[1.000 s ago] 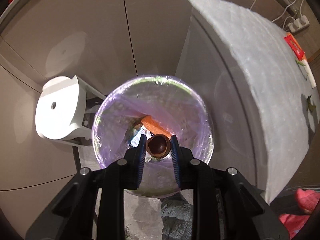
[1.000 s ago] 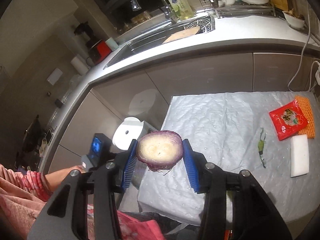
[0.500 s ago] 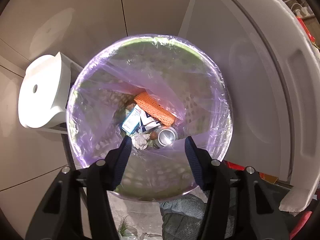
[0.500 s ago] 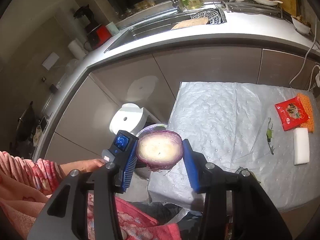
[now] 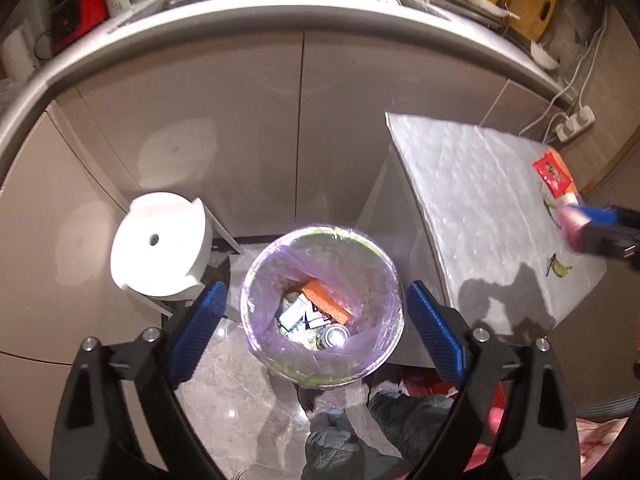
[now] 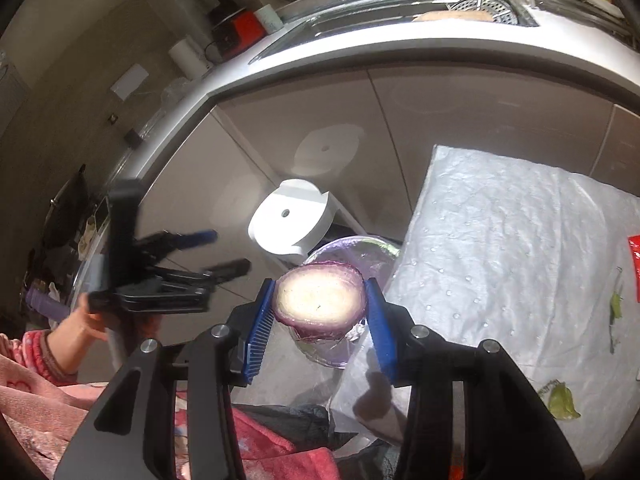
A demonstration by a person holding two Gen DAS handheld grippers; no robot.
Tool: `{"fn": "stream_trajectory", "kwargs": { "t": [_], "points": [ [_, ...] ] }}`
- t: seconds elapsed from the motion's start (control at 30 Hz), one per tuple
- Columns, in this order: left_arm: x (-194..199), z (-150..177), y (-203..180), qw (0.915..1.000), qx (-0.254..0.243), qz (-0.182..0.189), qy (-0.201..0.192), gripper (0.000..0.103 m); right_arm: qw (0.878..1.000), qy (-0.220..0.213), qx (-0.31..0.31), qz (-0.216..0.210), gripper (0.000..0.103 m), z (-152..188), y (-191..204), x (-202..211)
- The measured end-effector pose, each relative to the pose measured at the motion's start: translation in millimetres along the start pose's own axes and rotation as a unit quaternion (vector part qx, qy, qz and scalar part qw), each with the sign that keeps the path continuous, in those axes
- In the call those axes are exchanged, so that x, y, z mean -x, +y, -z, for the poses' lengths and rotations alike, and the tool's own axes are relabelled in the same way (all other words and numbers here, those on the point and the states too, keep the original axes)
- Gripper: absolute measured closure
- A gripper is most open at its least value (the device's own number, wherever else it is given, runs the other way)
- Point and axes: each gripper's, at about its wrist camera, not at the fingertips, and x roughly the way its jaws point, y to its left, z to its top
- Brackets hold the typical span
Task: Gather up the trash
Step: 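Lower the onion slice over the bin and open the right tool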
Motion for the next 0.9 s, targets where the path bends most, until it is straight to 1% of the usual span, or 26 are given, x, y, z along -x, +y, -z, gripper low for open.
{"fn": "stream_trajectory", "kwargs": {
  "t": [0.07,0.2,0.3,0.37,0.47,0.53,0.57,0.6,0.63,0.67,0.77,0.9],
  "points": [
    [26.2,-2.8,2.5,0.9998,0.005,-0.012,-0.017,0.011,1.000,0.028,0.004,-0.006,0.058,-2.3,2.3,-34.9],
    [56.5,-6.7,5.6,0.9990,0.020,-0.032,-0.023,0.011,0.996,0.085,0.010,0.004,0.058,-1.9,3.1,-107.1],
    [63.5,-5.2,6.9,0.9989,0.023,-0.039,-0.013,0.011,0.992,0.122,0.010,0.020,0.058,1.9,3.5,-155.7],
    [63.1,-3.9,6.0,0.9987,0.022,-0.045,-0.011,0.011,0.990,0.140,0.011,0.029,0.058,4.6,4.5,-181.1],
    [63.7,-0.6,5.6,0.9986,0.012,-0.050,-0.010,0.011,0.986,0.161,0.011,0.044,0.058,10.2,3.8,-207.7],
    [66.4,1.5,5.5,0.9984,0.006,-0.055,-0.011,0.011,0.983,0.177,0.002,0.047,0.055,13.7,3.3,-220.4],
    [66.5,2.3,5.7,0.9984,0.005,-0.056,-0.011,0.011,0.982,0.181,-0.002,0.048,0.050,15.1,3.0,-224.4],
    [66.5,3.2,6.6,0.9983,0.003,-0.057,-0.010,0.011,0.982,0.182,-0.003,0.050,0.038,16.5,2.7,-225.4],
    [66.6,3.7,7.1,0.9983,0.003,-0.057,-0.010,0.011,0.983,0.177,0.001,0.055,0.034,16.1,4.9,-224.6],
    [66.5,4.2,7.5,0.9982,0.002,-0.059,-0.009,0.011,0.983,0.174,0.006,0.059,0.032,15.2,6.9,-222.6],
    [68.8,5.2,7.7,0.9980,-0.002,-0.062,-0.012,0.011,0.987,0.155,0.005,0.052,0.031,5.9,10.8,-207.5],
    [70.8,0.8,2.5,0.9979,-0.008,-0.062,-0.019,0.011,0.994,0.095,-0.008,0.047,0.026,-11.5,12.2,-159.4]
  ]
}}
